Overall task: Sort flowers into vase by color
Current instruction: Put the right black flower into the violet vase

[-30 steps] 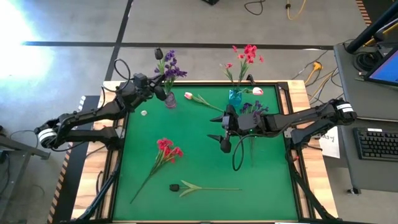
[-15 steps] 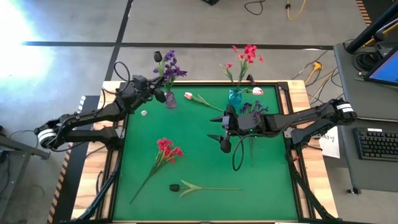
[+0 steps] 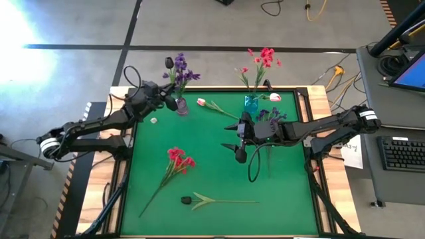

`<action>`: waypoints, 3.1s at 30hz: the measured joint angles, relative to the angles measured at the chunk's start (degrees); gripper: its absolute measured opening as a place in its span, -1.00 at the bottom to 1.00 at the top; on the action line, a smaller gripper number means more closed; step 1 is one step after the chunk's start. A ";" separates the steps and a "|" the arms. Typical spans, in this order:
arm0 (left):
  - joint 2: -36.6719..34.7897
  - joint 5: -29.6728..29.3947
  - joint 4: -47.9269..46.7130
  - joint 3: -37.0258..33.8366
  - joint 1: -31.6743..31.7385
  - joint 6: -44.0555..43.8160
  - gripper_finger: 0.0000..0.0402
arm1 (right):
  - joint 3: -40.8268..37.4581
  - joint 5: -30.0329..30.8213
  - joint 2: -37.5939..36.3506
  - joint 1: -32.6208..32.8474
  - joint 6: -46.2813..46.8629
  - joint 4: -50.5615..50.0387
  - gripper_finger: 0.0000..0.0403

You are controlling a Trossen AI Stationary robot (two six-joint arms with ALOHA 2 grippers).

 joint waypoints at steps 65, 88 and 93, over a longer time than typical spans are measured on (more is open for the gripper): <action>-1.12 -0.17 -0.53 0.15 0.07 5.35 -1.00 | 0.00 1.38 0.00 0.00 1.03 0.17 0.54; 1.25 -0.04 -6.07 0.09 -0.11 2.17 -0.82 | -0.07 1.38 0.00 0.00 1.24 0.11 0.54; 0.32 0.02 -9.13 0.09 -0.58 2.65 -0.57 | -0.15 1.38 0.00 0.00 0.94 0.11 0.54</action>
